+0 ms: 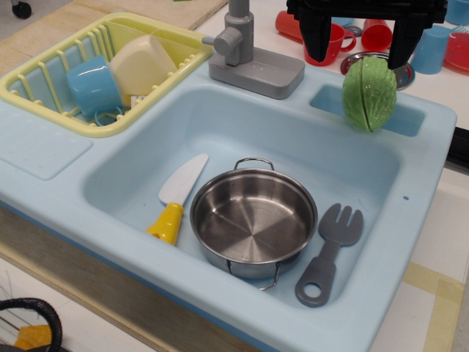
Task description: Put green squash into pot or pan
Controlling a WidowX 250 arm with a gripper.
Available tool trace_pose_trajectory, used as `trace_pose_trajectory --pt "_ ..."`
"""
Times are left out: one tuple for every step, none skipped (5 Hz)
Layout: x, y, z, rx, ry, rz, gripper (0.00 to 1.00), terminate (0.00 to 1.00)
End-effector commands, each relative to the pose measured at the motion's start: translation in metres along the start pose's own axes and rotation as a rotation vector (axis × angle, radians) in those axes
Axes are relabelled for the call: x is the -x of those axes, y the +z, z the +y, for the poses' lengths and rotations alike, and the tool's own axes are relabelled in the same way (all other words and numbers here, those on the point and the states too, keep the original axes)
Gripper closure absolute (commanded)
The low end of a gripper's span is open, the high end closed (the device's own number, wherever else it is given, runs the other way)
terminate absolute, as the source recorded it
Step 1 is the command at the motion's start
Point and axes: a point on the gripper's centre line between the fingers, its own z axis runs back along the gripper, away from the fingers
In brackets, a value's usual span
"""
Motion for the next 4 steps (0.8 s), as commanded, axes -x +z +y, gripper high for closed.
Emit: trace_pose_trajectory --pt "0.000 0.000 0.000 0.000 0.000 0.000 0.00 0.00" --pt "0.003 -0.014 -0.006 0.013 -0.001 0.039 0.00 0.00" --pt "0.003 -0.029 -0.006 -0.002 0.026 0.086 0.00 0.00" --pt "0.003 -0.042 -0.005 0.025 0.036 0.094 0.00 0.00"
